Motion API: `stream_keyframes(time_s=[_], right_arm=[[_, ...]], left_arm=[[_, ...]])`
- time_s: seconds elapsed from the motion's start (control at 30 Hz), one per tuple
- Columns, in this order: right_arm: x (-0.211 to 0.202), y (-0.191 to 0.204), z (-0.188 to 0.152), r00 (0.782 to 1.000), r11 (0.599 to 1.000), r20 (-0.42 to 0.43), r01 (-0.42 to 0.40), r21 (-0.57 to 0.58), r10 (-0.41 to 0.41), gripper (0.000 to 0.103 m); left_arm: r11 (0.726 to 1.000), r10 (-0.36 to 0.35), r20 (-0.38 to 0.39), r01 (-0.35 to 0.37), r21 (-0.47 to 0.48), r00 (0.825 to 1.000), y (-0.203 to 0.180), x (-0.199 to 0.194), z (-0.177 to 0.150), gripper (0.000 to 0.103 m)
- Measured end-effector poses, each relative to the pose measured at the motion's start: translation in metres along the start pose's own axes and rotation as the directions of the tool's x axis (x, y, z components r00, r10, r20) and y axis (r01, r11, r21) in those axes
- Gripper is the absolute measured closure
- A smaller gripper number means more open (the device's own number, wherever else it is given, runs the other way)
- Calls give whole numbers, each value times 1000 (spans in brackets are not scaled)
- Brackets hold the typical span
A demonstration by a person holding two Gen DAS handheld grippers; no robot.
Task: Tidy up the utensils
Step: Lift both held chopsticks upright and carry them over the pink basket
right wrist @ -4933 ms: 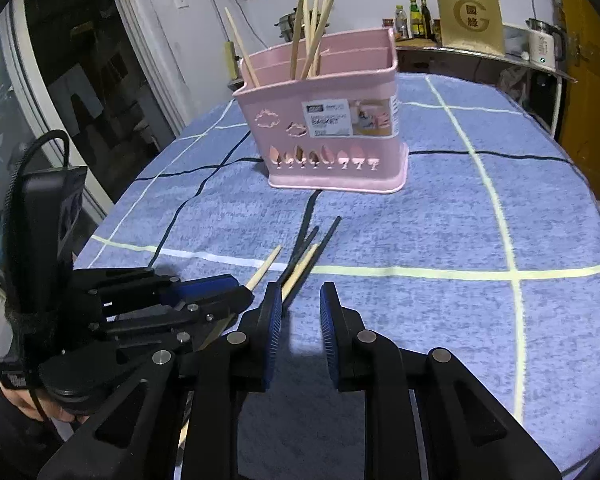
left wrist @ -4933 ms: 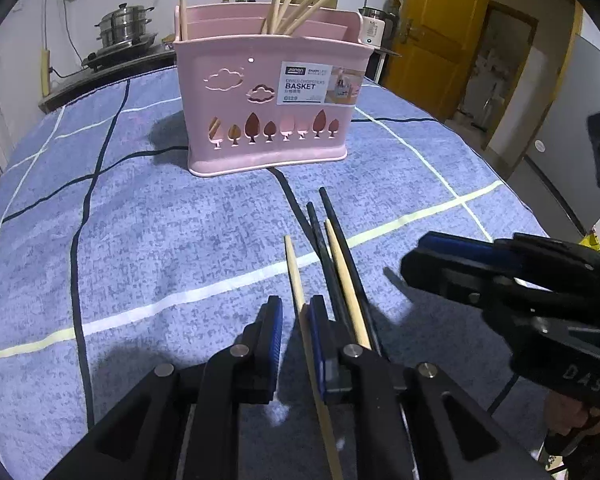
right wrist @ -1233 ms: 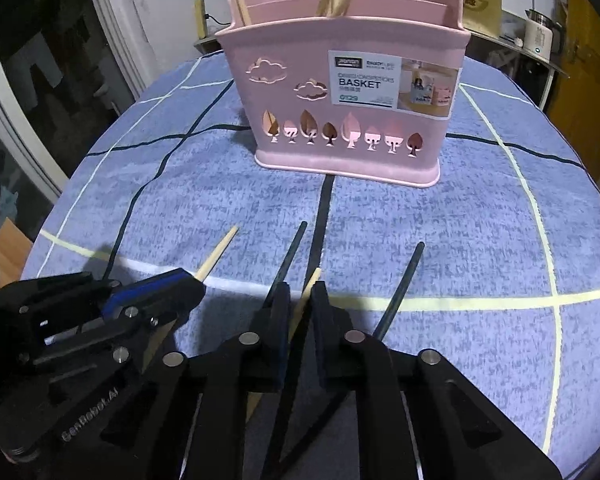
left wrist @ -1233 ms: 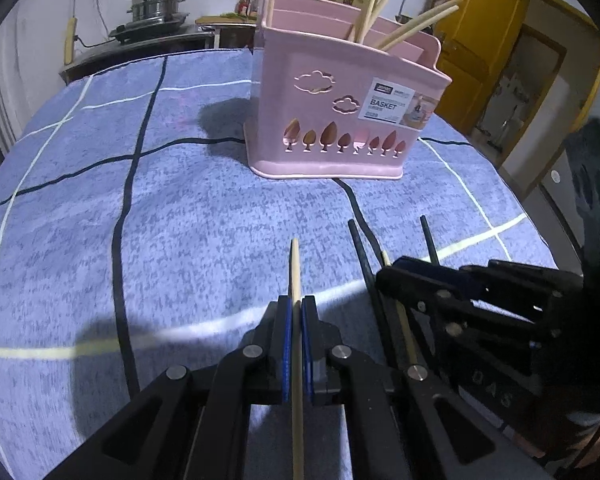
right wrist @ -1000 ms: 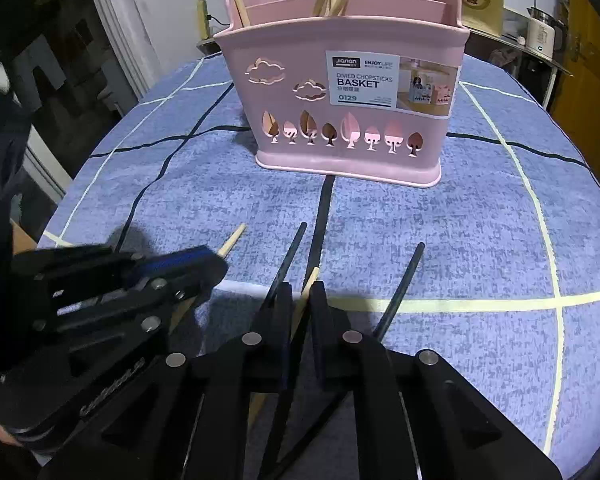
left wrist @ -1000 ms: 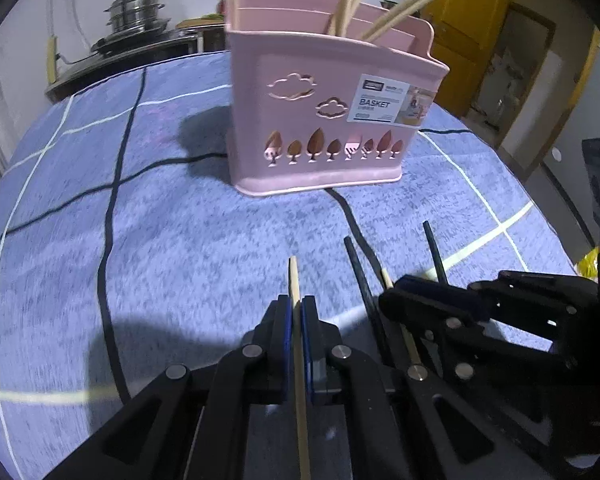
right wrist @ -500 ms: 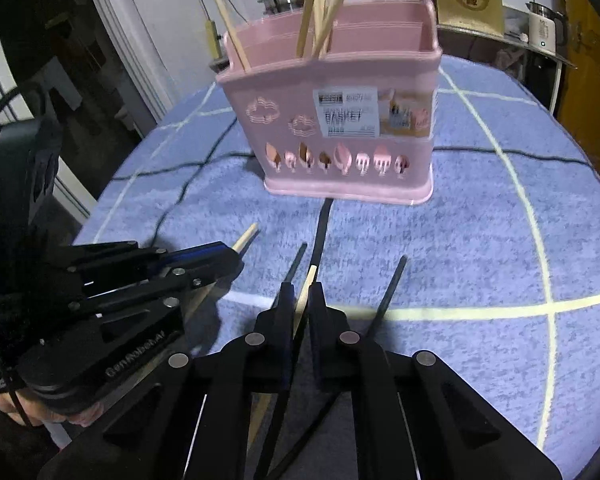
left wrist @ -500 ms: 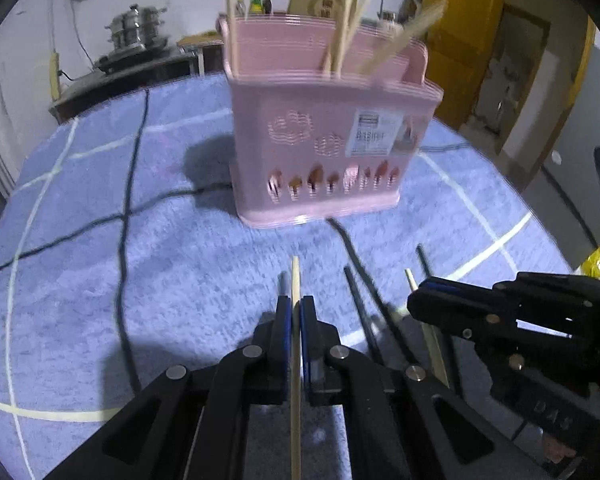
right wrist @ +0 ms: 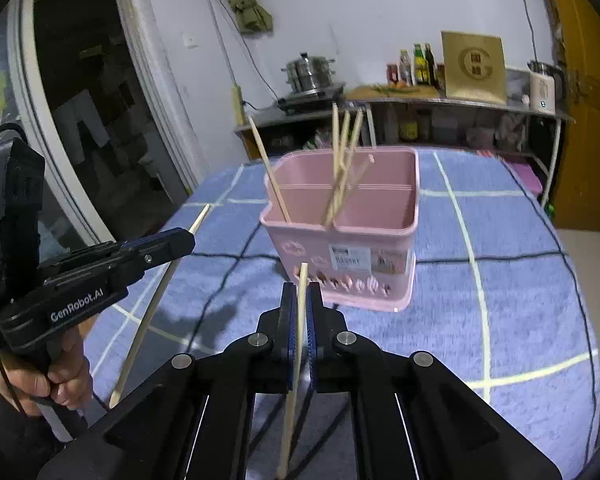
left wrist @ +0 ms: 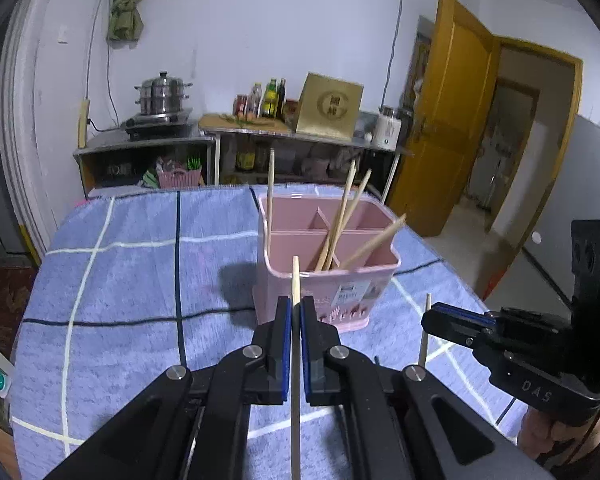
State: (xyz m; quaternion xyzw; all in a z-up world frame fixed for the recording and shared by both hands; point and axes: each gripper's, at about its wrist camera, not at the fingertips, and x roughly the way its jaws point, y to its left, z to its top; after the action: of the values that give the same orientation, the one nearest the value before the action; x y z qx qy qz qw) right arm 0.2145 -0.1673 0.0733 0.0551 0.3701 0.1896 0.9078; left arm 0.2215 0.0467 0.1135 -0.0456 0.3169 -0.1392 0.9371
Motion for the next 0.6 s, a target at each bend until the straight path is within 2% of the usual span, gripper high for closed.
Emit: stream_keyframes(time_s=[0.17, 0.6], right_arm=[[-4, 9, 4, 1000, 1000, 29, -6, -18, 6, 99], [1, 4, 1, 1000, 1000, 25, -9, -19, 10, 99]], left_arm=[[1000, -15, 29, 15, -2, 999, -1, -9, 5, 99], [995, -71, -6, 71, -67, 997, 6, 2, -3, 99]])
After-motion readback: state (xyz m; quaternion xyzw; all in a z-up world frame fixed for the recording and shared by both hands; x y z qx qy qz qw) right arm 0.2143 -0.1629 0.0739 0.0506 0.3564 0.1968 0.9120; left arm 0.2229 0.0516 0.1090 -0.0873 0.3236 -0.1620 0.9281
